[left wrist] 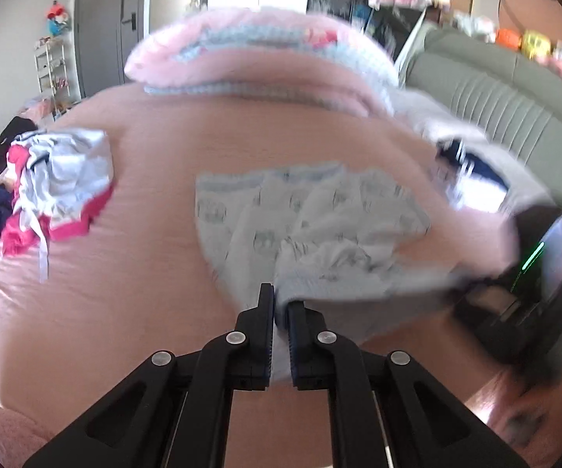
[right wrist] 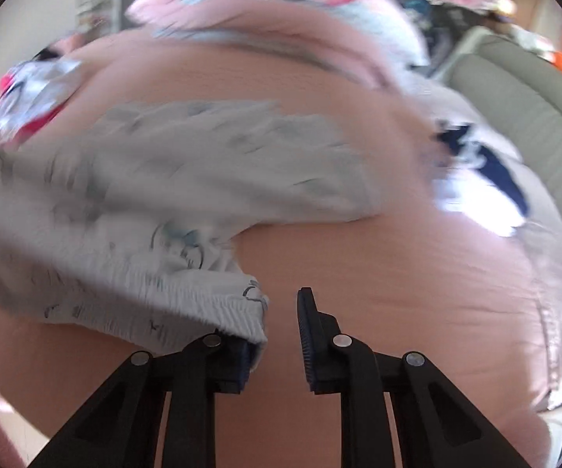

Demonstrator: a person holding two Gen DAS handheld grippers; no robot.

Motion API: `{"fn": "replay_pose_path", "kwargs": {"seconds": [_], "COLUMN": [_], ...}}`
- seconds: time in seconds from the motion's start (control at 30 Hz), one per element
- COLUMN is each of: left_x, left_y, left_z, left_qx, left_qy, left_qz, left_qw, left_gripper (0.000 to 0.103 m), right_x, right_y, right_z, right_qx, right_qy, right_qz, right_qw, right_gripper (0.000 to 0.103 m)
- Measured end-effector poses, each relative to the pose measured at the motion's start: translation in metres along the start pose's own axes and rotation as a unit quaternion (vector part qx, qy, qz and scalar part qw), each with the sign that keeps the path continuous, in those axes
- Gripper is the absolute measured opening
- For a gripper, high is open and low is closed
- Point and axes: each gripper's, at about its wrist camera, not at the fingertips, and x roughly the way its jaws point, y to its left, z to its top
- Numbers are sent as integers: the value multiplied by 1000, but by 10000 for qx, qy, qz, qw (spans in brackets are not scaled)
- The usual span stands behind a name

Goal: Fold clothes

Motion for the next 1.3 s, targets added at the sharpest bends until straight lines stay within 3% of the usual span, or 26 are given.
{"fn": "replay_pose_path", "kwargs": {"seconds": [0.13, 0.27, 0.4, 0.47, 0.5, 0.57, 0.67, 0.83, 0.87, 0.9, 0.97, 1.03, 1.1, 1.2, 1.27, 1.3], "left_x": [33, 41, 46, 43, 37, 21, -17, -86, -95, -101, -83, -41, -10, -6, -1, 0], "left_y": [-25, -42, -35, -30, -29, -30, -35, -30, -29, -29, -29, -25, -19, -13, -9, -5], "left_z": [-20, -24, -24, -24, -20, -8, 20, 66, 71, 72, 61, 39, 13, -3, -5, -2], "left_qx": [218, 145, -319, -498, -342, 185, 747, 838, 852, 890, 1119, 1474, 1622, 1224, 1007, 840], "left_qy": [482, 433, 572, 528, 348, -35, -647, -1381, -1496, -1575, -1366, -541, 184, 397, 439, 505], "left_qz": [-40, -38, -257, -377, -69, 956, 1555, 1702, 1788, 1892, 2067, 2114, 1760, 1121, 1025, 837], "left_qw": [9986, 9989, 9975, 9966, 9988, 9952, 9829, 9721, 9687, 9651, 9623, 9647, 9708, 9853, 9887, 9917], "left_gripper": [7, 12, 32, 33, 35, 35, 35, 36, 39, 50, 56, 58, 58, 57, 46, 20], "right_x": [-29, -58, -77, -78, -79, -80, -85, -126, -139, -152, -170, -163, -141, -125, -126, -127], "right_y": [-33, -43, -59, -61, -62, -68, -71, -67, -70, -73, -75, -67, -63, -59, -53, -53], "right_z": [9, 12, 11, 11, 11, 12, 16, 43, 49, 55, 64, 66, 62, 47, 39, 37], "right_qx": [556, 763, 1118, 1203, 1246, 1345, 1410, 1184, 1233, 1281, 1280, 1078, 932, 942, 813, 823], "right_qy": [-371, -731, -891, -929, -946, -949, -953, -1548, -1736, -1922, -2166, -2102, -1724, -1405, -1462, -1479], "right_qz": [-34, 316, 549, 517, 502, 493, 533, 637, 682, 726, 585, 81, -136, 94, -18, 29], "right_qw": [9978, 9939, 9882, 9870, 9864, 9851, 9840, 9787, 9747, 9702, 9661, 9717, 9805, 9856, 9859, 9856], "right_gripper": [18, 18, 18, 18, 18, 18, 18, 18, 18, 18, 18, 18, 18, 18, 18, 18]}}
